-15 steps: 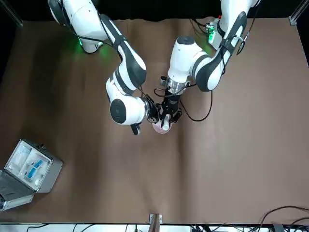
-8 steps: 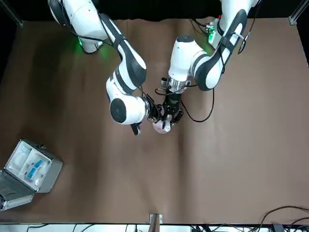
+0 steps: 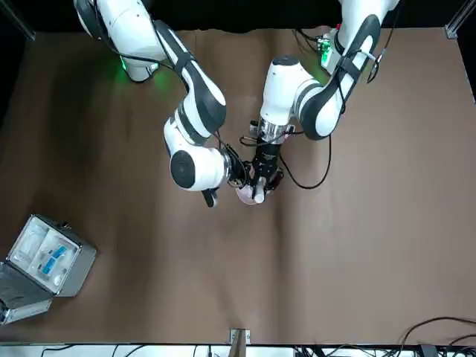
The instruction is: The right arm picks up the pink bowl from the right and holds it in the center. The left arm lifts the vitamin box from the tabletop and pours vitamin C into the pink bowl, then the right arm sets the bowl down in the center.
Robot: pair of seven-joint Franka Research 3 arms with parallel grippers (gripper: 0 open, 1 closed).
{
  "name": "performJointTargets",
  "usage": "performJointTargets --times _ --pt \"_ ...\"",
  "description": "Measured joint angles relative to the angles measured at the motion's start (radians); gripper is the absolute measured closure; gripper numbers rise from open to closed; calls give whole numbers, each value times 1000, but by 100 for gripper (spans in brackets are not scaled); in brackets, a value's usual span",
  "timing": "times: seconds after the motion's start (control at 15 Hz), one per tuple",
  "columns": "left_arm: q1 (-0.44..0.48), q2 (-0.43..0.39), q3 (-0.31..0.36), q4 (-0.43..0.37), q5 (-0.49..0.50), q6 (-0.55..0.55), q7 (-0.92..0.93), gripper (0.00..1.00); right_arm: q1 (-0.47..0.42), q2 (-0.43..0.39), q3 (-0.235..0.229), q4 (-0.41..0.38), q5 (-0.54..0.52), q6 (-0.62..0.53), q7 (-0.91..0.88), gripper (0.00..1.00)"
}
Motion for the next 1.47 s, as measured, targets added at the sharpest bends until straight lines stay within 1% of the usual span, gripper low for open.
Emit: performJointTargets --times 0.13,0.67,0.93,1.0,1.2,1.47 --pt "0 -5 -2 -19 18 3 -8 64 0 0 0 0 0 0 0 98" --pt "-5 -46 -7 -56 18 6 -22 64 0 0 2 1 0 0 0 98" --pt "29 -46 -10 -65 16 6 -93 64 0 0 3 2 1 0 -1 98" --pt "40 -46 -14 -67 0 7 -104 64 0 0 3 2 1 0 -1 98" --pt "64 -46 -37 -69 -107 7 -122 64 0 0 3 2 1 0 -1 98" --pt "71 -46 -47 -69 -232 7 -188 64 0 0 3 3 1 0 -1 98"
